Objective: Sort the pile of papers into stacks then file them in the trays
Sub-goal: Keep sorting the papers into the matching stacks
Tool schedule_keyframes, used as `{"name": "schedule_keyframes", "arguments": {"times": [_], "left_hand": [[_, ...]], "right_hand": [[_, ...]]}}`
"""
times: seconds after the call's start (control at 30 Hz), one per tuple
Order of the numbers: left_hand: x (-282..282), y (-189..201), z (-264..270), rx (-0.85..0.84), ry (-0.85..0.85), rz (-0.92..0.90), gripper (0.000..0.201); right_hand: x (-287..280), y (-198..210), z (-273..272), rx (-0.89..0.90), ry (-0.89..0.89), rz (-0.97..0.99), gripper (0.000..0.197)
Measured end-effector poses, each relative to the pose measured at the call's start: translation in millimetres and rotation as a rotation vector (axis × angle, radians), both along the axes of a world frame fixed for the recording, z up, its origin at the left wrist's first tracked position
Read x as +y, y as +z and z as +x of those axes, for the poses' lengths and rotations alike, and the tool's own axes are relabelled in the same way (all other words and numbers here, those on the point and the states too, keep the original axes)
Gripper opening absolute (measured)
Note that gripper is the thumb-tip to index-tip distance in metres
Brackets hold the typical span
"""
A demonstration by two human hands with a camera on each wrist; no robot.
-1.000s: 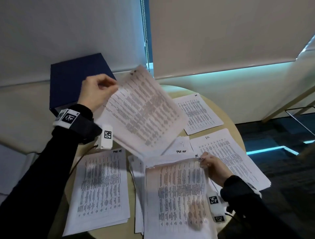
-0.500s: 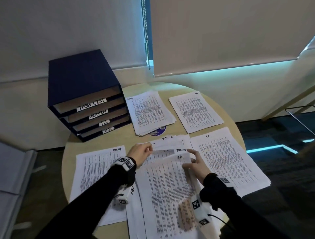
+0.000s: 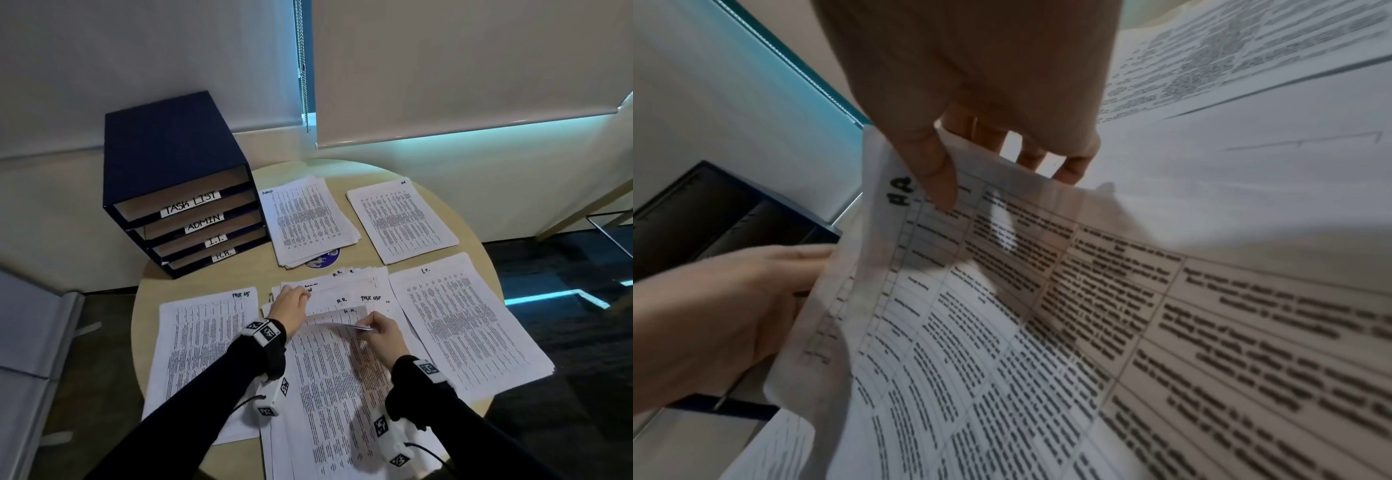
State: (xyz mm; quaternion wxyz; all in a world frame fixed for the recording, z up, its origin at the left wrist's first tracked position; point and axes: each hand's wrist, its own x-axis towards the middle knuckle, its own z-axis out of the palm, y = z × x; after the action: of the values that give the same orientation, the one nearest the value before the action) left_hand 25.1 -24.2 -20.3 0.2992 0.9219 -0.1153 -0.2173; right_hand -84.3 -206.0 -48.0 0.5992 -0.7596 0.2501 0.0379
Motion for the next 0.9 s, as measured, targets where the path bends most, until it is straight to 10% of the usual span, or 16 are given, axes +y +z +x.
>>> {"name": "schedule_keyframes", "arguments": {"times": [0.17, 0.67, 0.9], "left_hand": [[-2.5, 0.6, 5.6, -0.068, -0.145, 0.188, 0.004], [3.6, 11.1, -10.0, -0.436, -0.448, 0.262, 0.022], [9.9, 12.1, -17.6, -0.288, -0.553, 0.277, 0.029]], "right_hand": [[-1.5, 2.2, -2.6, 0.018, 0.01, 0.003, 0.021], [-0.1, 1.5, -13.4, -0.066, -0.038, -0.08, 0.018], [2.0, -1.9, -8.7, -0.082, -0.002, -0.145, 0.019]]}}
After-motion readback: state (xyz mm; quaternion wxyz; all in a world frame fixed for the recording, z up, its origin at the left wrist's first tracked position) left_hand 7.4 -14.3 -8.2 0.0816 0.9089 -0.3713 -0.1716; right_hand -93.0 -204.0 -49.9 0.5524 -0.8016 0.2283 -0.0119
